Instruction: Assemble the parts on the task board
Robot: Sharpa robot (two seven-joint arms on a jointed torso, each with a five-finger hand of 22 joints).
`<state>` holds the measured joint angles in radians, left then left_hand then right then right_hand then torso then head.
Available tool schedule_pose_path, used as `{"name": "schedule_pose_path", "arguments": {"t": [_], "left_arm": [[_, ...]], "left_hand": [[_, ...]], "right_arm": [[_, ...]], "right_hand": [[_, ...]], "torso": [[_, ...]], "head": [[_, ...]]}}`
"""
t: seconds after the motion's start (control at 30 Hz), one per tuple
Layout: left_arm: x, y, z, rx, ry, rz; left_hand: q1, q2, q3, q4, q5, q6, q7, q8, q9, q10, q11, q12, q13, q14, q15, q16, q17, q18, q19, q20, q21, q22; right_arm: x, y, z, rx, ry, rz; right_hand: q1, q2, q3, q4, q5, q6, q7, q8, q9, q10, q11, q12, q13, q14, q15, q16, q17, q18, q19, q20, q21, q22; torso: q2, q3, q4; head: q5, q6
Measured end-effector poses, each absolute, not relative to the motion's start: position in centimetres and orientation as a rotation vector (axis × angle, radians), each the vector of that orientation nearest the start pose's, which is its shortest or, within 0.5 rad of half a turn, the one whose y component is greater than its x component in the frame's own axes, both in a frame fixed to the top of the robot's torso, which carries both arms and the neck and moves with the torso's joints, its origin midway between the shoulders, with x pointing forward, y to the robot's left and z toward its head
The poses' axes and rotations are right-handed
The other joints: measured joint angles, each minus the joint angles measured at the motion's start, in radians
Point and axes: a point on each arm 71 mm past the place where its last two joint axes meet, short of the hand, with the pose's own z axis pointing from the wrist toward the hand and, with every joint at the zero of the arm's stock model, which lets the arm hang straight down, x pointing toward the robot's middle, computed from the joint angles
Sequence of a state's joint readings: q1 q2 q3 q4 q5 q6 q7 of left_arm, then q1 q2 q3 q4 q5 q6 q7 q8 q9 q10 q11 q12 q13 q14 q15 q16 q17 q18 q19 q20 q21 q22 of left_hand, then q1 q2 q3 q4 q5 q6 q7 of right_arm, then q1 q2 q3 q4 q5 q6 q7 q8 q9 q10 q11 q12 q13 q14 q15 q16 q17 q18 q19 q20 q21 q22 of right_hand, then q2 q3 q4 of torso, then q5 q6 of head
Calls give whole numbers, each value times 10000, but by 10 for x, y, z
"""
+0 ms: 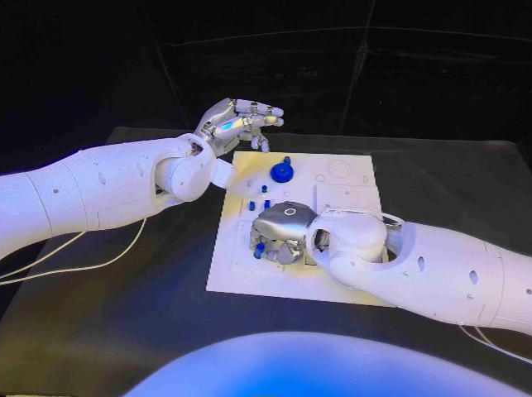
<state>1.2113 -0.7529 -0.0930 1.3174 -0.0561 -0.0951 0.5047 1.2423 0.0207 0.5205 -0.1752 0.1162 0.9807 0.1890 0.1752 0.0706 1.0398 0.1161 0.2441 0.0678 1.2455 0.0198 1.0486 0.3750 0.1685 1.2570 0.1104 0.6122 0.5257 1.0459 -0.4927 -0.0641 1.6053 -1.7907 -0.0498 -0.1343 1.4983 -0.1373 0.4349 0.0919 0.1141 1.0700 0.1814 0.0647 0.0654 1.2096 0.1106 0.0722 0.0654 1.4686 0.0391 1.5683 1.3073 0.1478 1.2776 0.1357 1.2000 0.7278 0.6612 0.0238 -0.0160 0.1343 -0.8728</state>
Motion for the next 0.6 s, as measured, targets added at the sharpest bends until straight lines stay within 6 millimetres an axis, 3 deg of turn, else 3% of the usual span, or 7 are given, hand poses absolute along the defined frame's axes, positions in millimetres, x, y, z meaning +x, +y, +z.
{"name": "schedule_pose_path", "arguments": {"t": [0.27, 0.37, 0.5, 0.6], "left_arm": [[517, 214, -195, -9602, 14329, -16670], [517, 214, -195, -9602, 14330, -16671], [517, 214, -195, -9603, 14335, -16673], [517, 214, -195, -9604, 14339, -16674]], "left_hand": [[0, 0, 0, 0, 0, 0, 0, 0, 0, 0, 0, 0, 0, 0, 0, 0, -8, 0, 0, 0, 0, 1], [0, 0, 0, 0, 0, 0, 0, 0, 0, 0, 0, 0, 0, 0, 0, 0, -8, 0, 0, 0, 0, 1], [0, 0, 0, 0, 0, 0, 0, 0, 0, 0, 0, 0, 0, 0, 0, 0, -8, 0, 0, 0, 0, 1], [0, 0, 0, 0, 0, 0, 0, -1, 0, 0, 0, 0, 0, 0, 0, 0, -7, 1, 0, 0, 0, 1]], "right_arm": [[383, -2, -247, -7690, 17759, 8821], [384, -2, -247, -7654, 17731, 8823], [384, -2, -247, -7561, 17653, 8858], [385, -3, -246, -7475, 17588, 8915]], "right_hand": [[-269, -196, 0, 0, 0, -634, -6, 0, -26, -52, 40, -33, 1, -37, 37, 0, 8, -1, 0, 71, 0, -34], [-428, -350, -43, 42, -5, -1076, 38, 1, -33, -495, 119, -68, -28, -24, 135, 0, 7, -2, -96, 167, -56, -191], [-553, -374, -187, -29, -60, -1432, 111, 1, -16, -1284, 266, -68, -29, -19, 238, 0, 7, 0, -356, 302, -313, -625], [-552, -374, -249, -38, -60, -1471, 99, 1, -17, -1416, 269, -68, -26, -2, 254, 0, 6, 0, -395, 320, -352, -733]], "torso": [[1, 2, 0], [1, 2, -1], [1, 2, -3], [1, 1, -4]], "head": [[-7, 0], [-7, 0], [-2, 0], [-1, 0]]}}
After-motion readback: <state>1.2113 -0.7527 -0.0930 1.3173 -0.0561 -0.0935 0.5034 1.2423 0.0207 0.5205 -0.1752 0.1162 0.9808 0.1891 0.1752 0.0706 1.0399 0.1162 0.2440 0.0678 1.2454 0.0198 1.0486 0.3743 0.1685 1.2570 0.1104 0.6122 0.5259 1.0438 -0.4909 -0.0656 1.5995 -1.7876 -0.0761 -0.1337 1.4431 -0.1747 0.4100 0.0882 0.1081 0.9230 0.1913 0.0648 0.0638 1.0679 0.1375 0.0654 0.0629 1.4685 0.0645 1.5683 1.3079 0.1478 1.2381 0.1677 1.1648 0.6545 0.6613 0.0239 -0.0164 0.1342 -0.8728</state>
